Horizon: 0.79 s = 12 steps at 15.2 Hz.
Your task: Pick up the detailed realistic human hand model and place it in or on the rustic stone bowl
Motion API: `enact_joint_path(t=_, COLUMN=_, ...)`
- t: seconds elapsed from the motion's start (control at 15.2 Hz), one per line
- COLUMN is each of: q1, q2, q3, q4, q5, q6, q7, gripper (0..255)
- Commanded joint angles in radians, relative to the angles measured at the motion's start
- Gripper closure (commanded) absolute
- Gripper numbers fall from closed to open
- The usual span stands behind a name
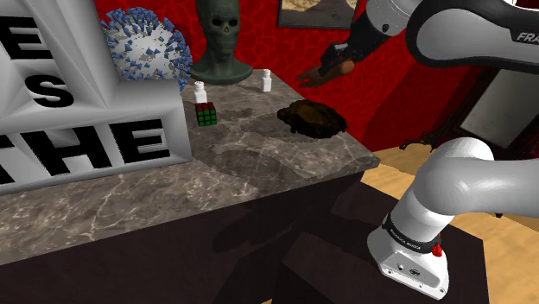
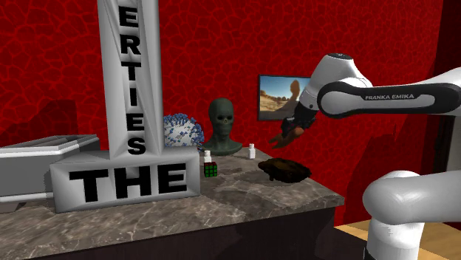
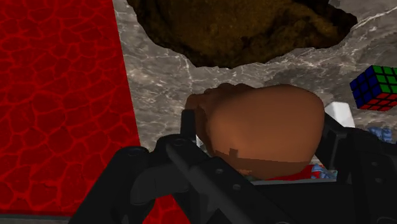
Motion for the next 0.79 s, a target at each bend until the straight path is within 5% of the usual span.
enact_joint_path(t=0.0, q1=0.003, q2=-0.031, q3=-0.015, q4=-0.039, q5=-0.005, q6=0.008, q7=-0.012, gripper=255)
enact_joint_path(t=0.73, q1=0.014, q2=-0.067, q3=0.002, q4=-0.165, q5=0.0, q6=0.097, q7=0.011, gripper=255)
